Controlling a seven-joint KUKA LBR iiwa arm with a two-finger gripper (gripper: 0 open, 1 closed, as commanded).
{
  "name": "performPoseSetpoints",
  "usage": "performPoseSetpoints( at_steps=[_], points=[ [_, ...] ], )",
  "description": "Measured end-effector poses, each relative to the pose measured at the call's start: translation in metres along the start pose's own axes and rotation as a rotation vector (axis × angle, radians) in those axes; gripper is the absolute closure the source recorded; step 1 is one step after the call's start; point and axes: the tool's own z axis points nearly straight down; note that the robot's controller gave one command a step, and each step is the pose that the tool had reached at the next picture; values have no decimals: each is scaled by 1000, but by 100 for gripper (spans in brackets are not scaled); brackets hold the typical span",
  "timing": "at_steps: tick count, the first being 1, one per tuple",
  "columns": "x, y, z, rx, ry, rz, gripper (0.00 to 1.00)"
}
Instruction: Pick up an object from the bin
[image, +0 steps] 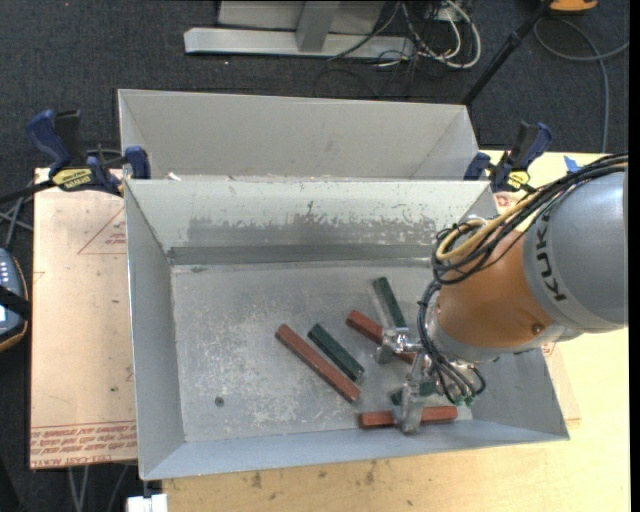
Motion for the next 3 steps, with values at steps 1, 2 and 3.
performPoseSetpoints(
  at_steps=[1, 2, 3],
  points=[
    [2, 0, 1, 0, 5, 0, 0],
    [11, 33, 0, -2, 16, -235, 100],
    [11, 33, 0, -2, 16, -236, 100]
  ],
)
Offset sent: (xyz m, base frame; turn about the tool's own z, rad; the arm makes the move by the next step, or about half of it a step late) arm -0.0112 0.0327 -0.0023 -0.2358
